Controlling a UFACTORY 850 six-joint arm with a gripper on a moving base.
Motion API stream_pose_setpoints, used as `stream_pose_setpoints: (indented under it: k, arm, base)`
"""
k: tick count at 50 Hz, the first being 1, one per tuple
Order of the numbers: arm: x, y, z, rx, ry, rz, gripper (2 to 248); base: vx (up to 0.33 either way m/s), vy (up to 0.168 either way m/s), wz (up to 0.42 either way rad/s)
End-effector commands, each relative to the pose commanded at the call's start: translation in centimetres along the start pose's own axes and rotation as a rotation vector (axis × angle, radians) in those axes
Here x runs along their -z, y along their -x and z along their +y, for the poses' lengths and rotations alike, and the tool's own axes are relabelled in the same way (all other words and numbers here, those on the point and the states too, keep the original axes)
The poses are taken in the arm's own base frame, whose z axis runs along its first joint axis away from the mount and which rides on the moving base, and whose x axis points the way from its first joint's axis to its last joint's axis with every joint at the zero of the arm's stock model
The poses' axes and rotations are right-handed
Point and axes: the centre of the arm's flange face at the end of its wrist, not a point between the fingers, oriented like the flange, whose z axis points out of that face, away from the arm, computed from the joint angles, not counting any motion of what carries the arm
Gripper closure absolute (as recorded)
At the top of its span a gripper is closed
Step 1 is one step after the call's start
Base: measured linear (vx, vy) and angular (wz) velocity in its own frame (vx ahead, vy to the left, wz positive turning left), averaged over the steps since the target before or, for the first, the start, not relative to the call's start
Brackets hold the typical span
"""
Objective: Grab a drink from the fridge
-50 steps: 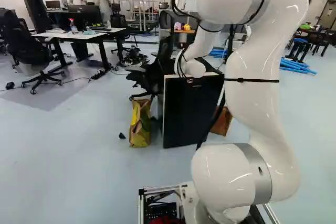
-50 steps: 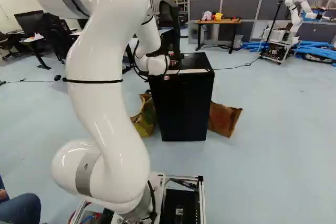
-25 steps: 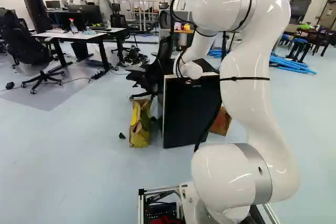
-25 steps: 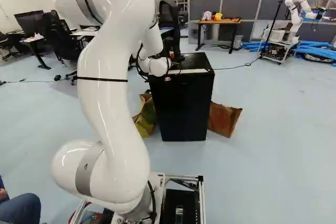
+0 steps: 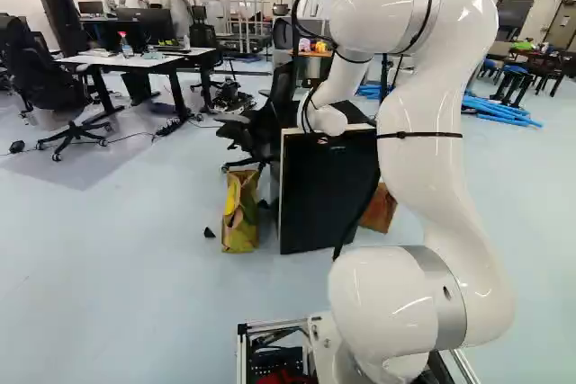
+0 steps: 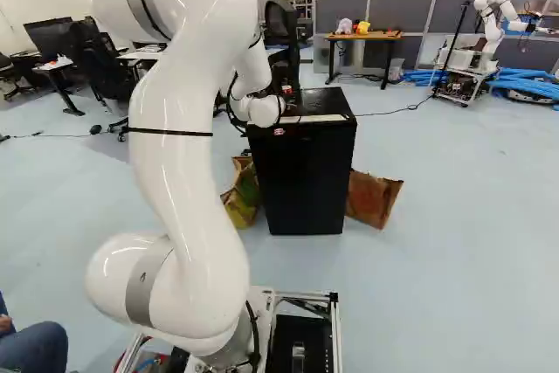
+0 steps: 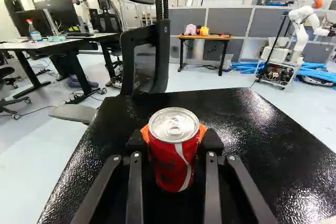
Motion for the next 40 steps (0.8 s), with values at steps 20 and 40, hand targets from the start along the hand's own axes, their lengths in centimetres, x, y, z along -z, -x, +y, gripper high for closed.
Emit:
stream_pose_setpoints:
  k: [20, 40]
  arm:
    - [0.5, -1.8, 0.0, 0.000, 0.000, 0.029, 151]
    - [1.0, -3.8, 0.0, 0.000, 0.000, 0.062, 151]
  base:
    - [0.000, 0.000, 0.000]
    - [0.000, 0.000, 0.000]
